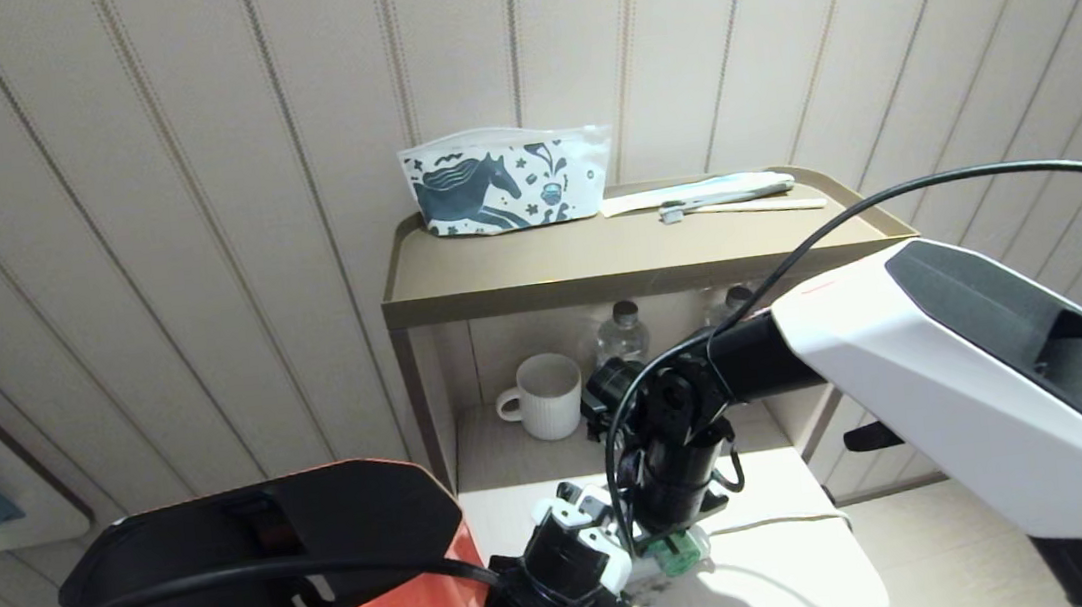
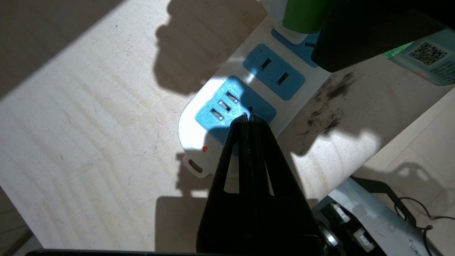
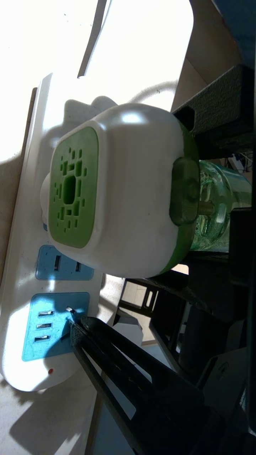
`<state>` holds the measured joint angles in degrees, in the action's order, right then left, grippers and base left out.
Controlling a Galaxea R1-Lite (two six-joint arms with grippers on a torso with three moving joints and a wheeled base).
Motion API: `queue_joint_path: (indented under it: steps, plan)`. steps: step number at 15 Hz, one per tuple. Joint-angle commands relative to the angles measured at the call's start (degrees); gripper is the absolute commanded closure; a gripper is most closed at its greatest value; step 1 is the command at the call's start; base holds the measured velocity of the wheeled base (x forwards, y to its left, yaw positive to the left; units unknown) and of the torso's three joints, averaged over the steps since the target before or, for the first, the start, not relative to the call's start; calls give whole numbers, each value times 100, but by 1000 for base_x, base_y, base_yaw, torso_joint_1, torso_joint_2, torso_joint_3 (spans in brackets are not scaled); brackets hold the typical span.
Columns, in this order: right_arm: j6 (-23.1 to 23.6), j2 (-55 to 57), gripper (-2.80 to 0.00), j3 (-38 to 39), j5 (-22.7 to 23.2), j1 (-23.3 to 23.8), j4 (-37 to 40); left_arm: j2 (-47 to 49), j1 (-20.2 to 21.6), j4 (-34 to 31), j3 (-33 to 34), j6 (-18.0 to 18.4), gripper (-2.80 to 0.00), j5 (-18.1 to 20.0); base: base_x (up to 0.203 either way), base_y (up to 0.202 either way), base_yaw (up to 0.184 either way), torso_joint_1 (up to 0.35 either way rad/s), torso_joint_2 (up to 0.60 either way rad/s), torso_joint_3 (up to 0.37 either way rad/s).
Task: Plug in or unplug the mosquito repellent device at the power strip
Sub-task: Hold the socket with your left hand and unplug it with your right hand
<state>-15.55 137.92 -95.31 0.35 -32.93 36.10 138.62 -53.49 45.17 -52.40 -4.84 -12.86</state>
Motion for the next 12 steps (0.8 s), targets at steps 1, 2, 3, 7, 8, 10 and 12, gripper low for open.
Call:
queue_joint_path:
  steps: [1,2,3,7,8,10,12]
  plan:
    - [0,42,0,-6,0,-3,20,42,5,44,1,26,0,-6,0,0,0,0,0,0]
    - [-4,36,0,-6,-9,-3,20,42,5,45,1,80,0,-6,0,0,0,0,0,0]
    - [0,18,0,-6,-9,-11,28,42,5,45,1,88,0,-6,0,0,0,0,0,0]
    - [-9,-73,0,-6,-79,-20,28,59,57,37,-94,97,0,2,0,0,0,0,0,0]
    - [-9,-94,0,-6,-86,-20,35,81,58,38,-115,128,0,3,0,0,0,0,0,0]
    - [0,-161,0,-6,-98,-20,46,86,58,36,-132,204,0,3,0,0,0,0,0,0]
    - [0,-167,0,-6,-185,-20,52,95,67,6,-177,220,0,3,0,0,0,0,0,0]
